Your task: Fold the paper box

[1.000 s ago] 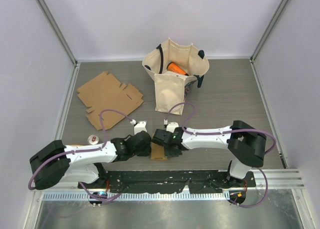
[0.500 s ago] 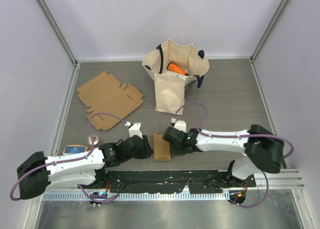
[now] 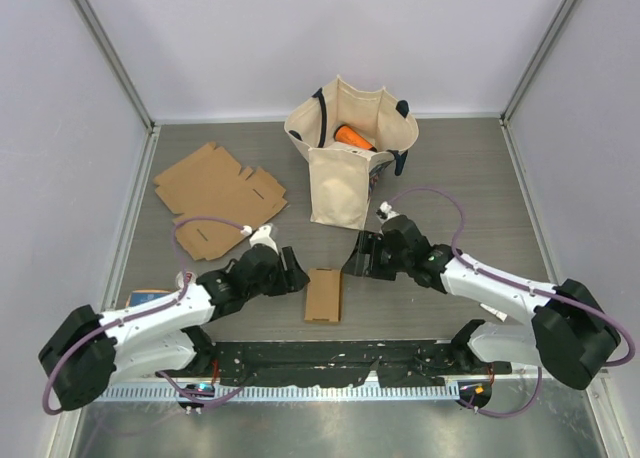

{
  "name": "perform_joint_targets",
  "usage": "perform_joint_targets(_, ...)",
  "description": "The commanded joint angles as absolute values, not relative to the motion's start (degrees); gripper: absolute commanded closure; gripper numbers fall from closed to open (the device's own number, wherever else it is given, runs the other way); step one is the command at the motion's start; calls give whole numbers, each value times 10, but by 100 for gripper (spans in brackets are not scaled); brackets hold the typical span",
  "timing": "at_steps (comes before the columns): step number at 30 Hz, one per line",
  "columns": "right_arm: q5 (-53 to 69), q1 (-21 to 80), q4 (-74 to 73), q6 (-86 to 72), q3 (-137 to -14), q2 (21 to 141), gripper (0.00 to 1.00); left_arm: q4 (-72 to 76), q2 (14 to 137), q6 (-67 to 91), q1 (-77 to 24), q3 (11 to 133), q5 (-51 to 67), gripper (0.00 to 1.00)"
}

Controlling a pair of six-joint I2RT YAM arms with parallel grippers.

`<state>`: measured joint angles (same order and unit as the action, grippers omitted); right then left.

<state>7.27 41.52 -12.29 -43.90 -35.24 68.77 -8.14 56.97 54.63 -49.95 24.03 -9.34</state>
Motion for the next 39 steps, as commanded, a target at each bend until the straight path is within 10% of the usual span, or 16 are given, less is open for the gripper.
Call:
perform_joint_targets(1, 207, 408, 73, -476, -295, 697, 26, 42, 635, 540, -470, 265, 16, 37)
perform_joint_targets(19, 172, 447, 86, -492, -331, 775, 68, 175, 769, 569, -471, 262, 94, 75)
perform_joint_targets(29, 73, 449, -76, -493, -353, 694, 61, 2, 699, 516, -478, 294, 4, 46)
perform_joint_targets(32, -21, 432, -204, -472, -387, 649, 50, -112, 667, 519, -505, 350, -82, 28)
perform_joint_targets(33, -41, 425, -229, -466, -391, 639, 43, -128, 661, 519, -517, 359, -97, 1)
perform_joint_targets(39, -83, 364, -305, -433, -381, 503, 29, -235, 740, 491, -632, 468, -207, 0)
